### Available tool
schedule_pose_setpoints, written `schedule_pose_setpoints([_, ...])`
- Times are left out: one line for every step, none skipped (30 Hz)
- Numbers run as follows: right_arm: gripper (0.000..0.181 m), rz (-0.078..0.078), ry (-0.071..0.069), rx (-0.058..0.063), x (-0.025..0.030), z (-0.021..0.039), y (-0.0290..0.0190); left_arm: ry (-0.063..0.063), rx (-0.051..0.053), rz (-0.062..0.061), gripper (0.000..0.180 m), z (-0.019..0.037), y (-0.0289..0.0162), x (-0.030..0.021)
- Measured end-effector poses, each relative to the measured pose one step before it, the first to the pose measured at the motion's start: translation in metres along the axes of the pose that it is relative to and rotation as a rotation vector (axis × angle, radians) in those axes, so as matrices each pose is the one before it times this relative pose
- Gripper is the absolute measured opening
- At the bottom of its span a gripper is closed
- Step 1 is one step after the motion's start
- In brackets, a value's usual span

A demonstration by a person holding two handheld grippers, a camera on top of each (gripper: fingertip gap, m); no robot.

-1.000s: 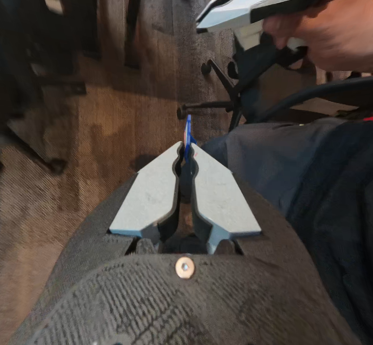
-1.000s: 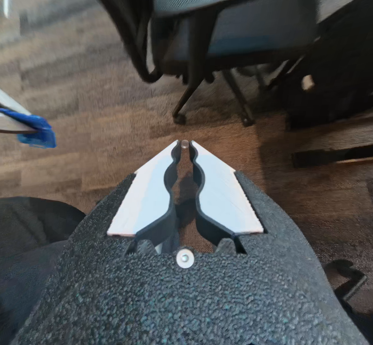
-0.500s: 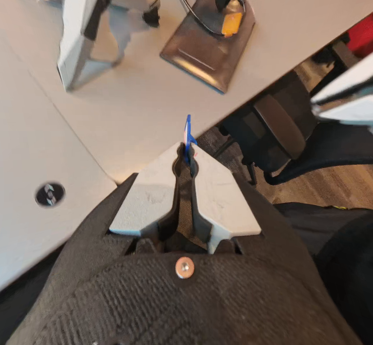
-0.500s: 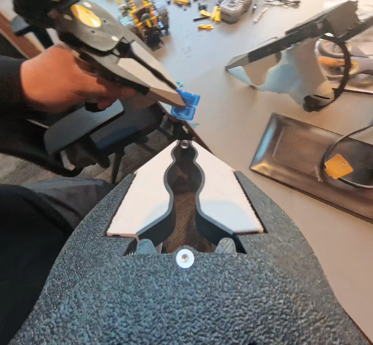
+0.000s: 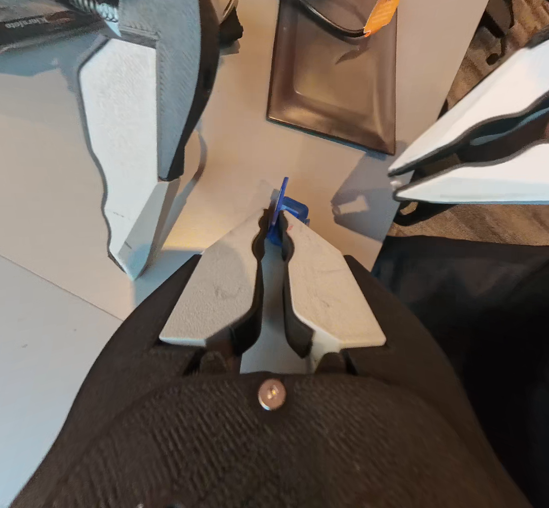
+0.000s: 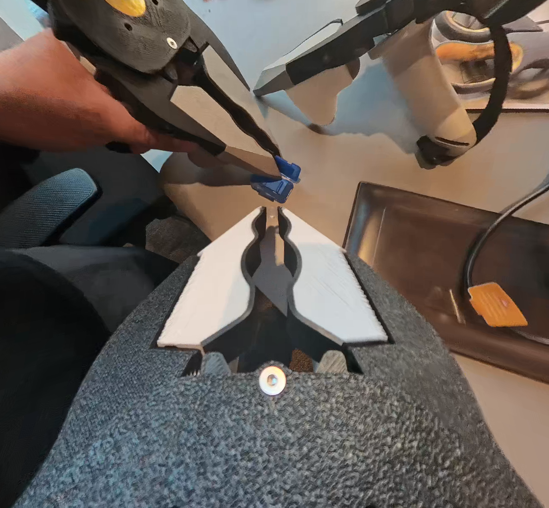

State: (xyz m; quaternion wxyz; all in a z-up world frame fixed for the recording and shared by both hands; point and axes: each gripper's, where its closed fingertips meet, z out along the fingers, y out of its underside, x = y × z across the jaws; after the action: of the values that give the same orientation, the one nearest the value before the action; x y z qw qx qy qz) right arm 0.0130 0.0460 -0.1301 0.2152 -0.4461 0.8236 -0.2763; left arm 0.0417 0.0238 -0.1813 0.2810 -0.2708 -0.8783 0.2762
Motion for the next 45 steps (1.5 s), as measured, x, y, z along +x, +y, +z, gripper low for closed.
schedule_pose_setpoints([0.007,-0.0102,-0.0151,-0.0037,0.00032,0.00408,0.00011,0.0059,-0.0029,-0.0095,0.006,-0.00143,0.00028,-0.00060])
schedule_pose_setpoints([0.007,-0.0160,-0.0178,-0.0008,-0.00078,0.00385,-0.00039,-0.0013,-0.0019,-0.0126,0.015,-0.00245,-0.00008,-0.00075])
schedule_pose_setpoints([0.007,-0.0189,-0.0139,-0.0076,-0.00074,0.00345,0.00061,-0.0153,0.0017,-0.0117,0.021,-0.00321,0.00010,-0.00183])
schedule_pose_setpoints([0.007,-0.0181,-0.0080,-0.0098,-0.00022,0.00292,0.00076,-0.0020,0.0123,-0.0085,0.024,-0.00475,-0.00051,0.00103])
schedule_pose_setpoints([0.007,-0.0120,-0.0092,-0.0019,-0.00071,0.00196,-0.00078,0.0069,0.0173,-0.0054,0.025,-0.00474,-0.00073,0.00268])
schedule_pose_setpoints([0.007,-0.0062,-0.0105,0.0017,-0.00119,0.00172,-0.00134,0.0036,0.0087,0.0021,0.028,-0.00393,0.00088,0.00217])
schedule_pose_setpoints([0.007,-0.0068,-0.0021,0.0000,0.00033,0.00189,-0.00133,0.0000,-0.0034,0.0110,0.033,-0.00309,0.00255,0.00121])
schedule_pose_setpoints([0.007,-0.0080,-0.0006,-0.0033,0.00068,0.00203,-0.00086,0.0009,-0.0113,0.0192,0.037,-0.00212,0.00378,0.00083])
schedule_pose_setpoints([0.007,-0.0079,-0.0066,-0.0051,-0.00005,0.00228,-0.00045,-0.0024,-0.0185,0.0223,0.038,-0.00145,0.00511,0.00025])
schedule_pose_setpoints([0.007,-0.0088,-0.0066,-0.0065,-0.00021,0.00269,-0.00038,-0.0086,-0.0191,0.0211,0.039,-0.00021,0.00503,-0.00109])
schedule_pose_setpoints([0.007,-0.0116,0.0000,-0.0067,0.00085,0.00380,-0.00063,-0.0093,-0.0141,0.0161,0.039,-0.00054,0.00407,-0.00122])
schedule_pose_setpoints([0.007,-0.0155,0.0005,-0.0055,0.00037,0.00227,-0.00064,-0.0036,-0.0071,0.0118,0.039,-0.00030,0.00254,-0.00025])
schedule_pose_setpoints([0.007,-0.0151,-0.0033,-0.0032,-0.00050,0.00221,-0.00114,-0.0009,-0.0018,0.0088,0.039,0.00003,0.00126,0.00011])
schedule_pose_setpoints([0.007,-0.0106,-0.0006,-0.0053,-0.00015,0.00240,-0.00085,-0.0017,-0.0032,0.0059,0.038,0.00040,0.00129,0.00000])
schedule_pose_setpoints([0.007,-0.0104,0.0053,-0.0071,0.00045,0.00221,-0.00070,-0.0003,0.0029,0.0057,0.037,0.00040,-0.00003,0.00019])
schedule_pose_setpoints([0.007,-0.0128,0.0130,-0.0071,0.00151,0.00207,-0.00074,-0.0016,0.0039,0.0047,0.037,0.00037,-0.00028,-0.00004])
schedule_pose_setpoints([0.007,-0.0118,0.0103,-0.0070,0.00131,0.00232,-0.00082,-0.0002,0.0038,0.0027,0.036,0.00048,-0.00025,-0.00009])
schedule_pose_setpoints([0.007,-0.0089,0.0014,-0.0083,-0.00032,0.00258,-0.00031,0.0023,0.0044,0.0000,0.035,0.00098,-0.00039,0.00044])
schedule_pose_setpoints([0.007,-0.0060,0.0005,-0.0086,-0.00038,0.00329,0.00002,0.0032,0.0030,0.0002,0.034,0.00052,-0.00033,0.00035])
schedule_pose_setpoints([0.007,-0.0067,0.0024,-0.0084,-0.00062,0.00239,0.00070,0.0019,0.0009,0.0011,0.033,0.00017,-0.00012,0.00008])
schedule_pose_setpoints([0.007,-0.0070,0.0072,-0.0095,0.00010,0.00205,0.00116,0.0010,-0.0009,0.0025,0.033,0.00009,-0.00001,0.00004])
schedule_pose_setpoints([0.007,-0.0062,0.0031,-0.0084,-0.00045,0.00180,0.00108,0.0020,-0.0011,0.0034,0.033,-0.00001,0.00011,0.00010])
schedule_pose_setpoints([0.007,-0.0043,0.0024,-0.0051,-0.00062,0.00116,0.00062,0.0020,-0.0019,0.0042,0.033,0.00009,0.00007,0.00012])
schedule_pose_setpoints([0.007,-0.0041,0.0034,-0.0047,-0.00035,0.00059,0.00072,0.0015,-0.0026,0.0053,0.033,0.00000,0.00024,0.00004])
schedule_pose_setpoints([0.007,-0.0043,0.0069,-0.0055,0.00019,-0.00003,0.00093,0.0004,-0.0020,0.0066,0.033,0.00000,0.00012,-0.00005])
schedule_pose_setpoints([0.007,-0.0060,0.0041,-0.0040,-0.00028,0.00011,0.00082,0.0003,-0.0016,0.0058,0.033,0.00017,0.00019,-0.00006])
schedule_pose_setpoints([0.007,-0.0038,0.0042,-0.0035,0.00005,-0.00010,0.00077,0.0010,-0.0014,0.0033,0.033,-0.00005,0.00005,0.00006])
schedule_pose_setpoints([0.007,-0.0016,0.0081,-0.0008,0.00077,-0.00033,0.00049,0.0016,-0.0007,0.0010,0.033,-0.00001,0.00003,0.00008])
schedule_pose_setpoints([0.007,-0.0017,0.0076,0.0015,0.00073,-0.00068,-0.00016,0.0025,-0.0005,-0.0007,0.033,-0.00026,0.00007,0.00016])
schedule_pose_setpoints([0.007,-0.0010,0.0041,0.0021,0.00051,-0.00037,-0.00044,0.0014,0.0000,-0.0019,0.034,-0.00015,0.00006,0.00006])
schedule_pose_setpoints([0.007,0.0006,0.0003,0.0010,-0.00001,-0.00013,-0.00038,0.0013,0.0008,-0.0026,0.034,-0.00001,-0.00016,0.00009])
schedule_pose_setpoints([0.008,-0.0003,0.0026,-0.0022,0.00053,0.00036,0.00008,0.0020,0.0013,-0.0022,0.034,0.00010,-0.00008,0.00034])
schedule_pose_setpoints([0.010,-0.0029,0.0047,-0.0035,0.00058,0.00049,0.00044,0.0029,0.0017,-0.0015,0.034,0.00016,-0.00011,0.00056])
schedule_pose_setpoints([0.012,-0.0026,0.0059,-0.0036,0.00052,0.00060,0.00061,0.0015,0.0013,-0.0002,0.033,0.00023,0.00003,0.00037])
schedule_pose_setpoints([0.013,-0.0006,0.0019,-0.0027,0.00020,0.00049,0.00060,-0.0010,0.0011,0.0003,0.033,0.00008,0.00003,0.00025])
schedule_pose_setpoints([0.014,-0.0003,0.0012,-0.0006,0.00006,-0.00001,0.00002,-0.0001,-0.0007,0.0005,0.033,-0.00002,0.00009,0.00039])
schedule_pose_setpoints([0.014,-0.0018,0.0010,0.0038,0.00010,-0.00129,-0.00055,0.0004,-0.0009,-0.0002,0.033,0.00006,0.00013,0.00041])
schedule_pose_setpoints([0.014,-0.0010,-0.0013,0.0056,-0.00041,-0.00151,-0.00086,-0.0002,-0.0010,0.0005,0.033,-0.00001,0.00008,0.00030])
schedule_pose_setpoints([0.014,0.0013,-0.0023,0.0059,-0.00047,-0.00209,-0.00052,-0.0016,-0.0007,0.0013,0.034,-0.00019,0.00006,-0.00005])
schedule_pose_setpoints([0.014,0.0021,-0.0072,0.0104,-0.00066,-0.00236,-0.00113,-0.0022,-0.0012,0.0022,0.034,0.00000,0.00004,-0.00017])
schedule_pose_setpoints([0.017,0.0003,-0.0070,0.0110,0.00030,-0.00251,-0.00106,-0.0045,-0.0009,0.0051,0.034,0.00027,-0.00017,-0.00044])
schedule_pose_setpoints([0.020,-0.0042,0.0006,0.0078,0.00125,-0.00288,-0.00033,-0.0076,-0.0020,0.0105,0.035,-0.00028,0.00012,-0.00101])
schedule_pose_setpoints([0.023,-0.0093,0.0025,0.0064,0.00271,-0.00262,-0.00024,-0.0112,-0.0027,0.0145,0.036,0.00014,-0.00003,-0.00181])
schedule_pose_setpoints([0.028,-0.0118,-0.0020,0.0070,0.00243,-0.00218,-0.00050,-0.0113,-0.0029,0.0168,0.038,-0.00018,-0.00008,-0.00220])
schedule_pose_setpoints([0.034,-0.0167,-0.0055,0.0064,0.00211,-0.00137,-0.00076,-0.0089,-0.0032,0.0186,0.041,-0.00029,-0.00042,-0.00201])
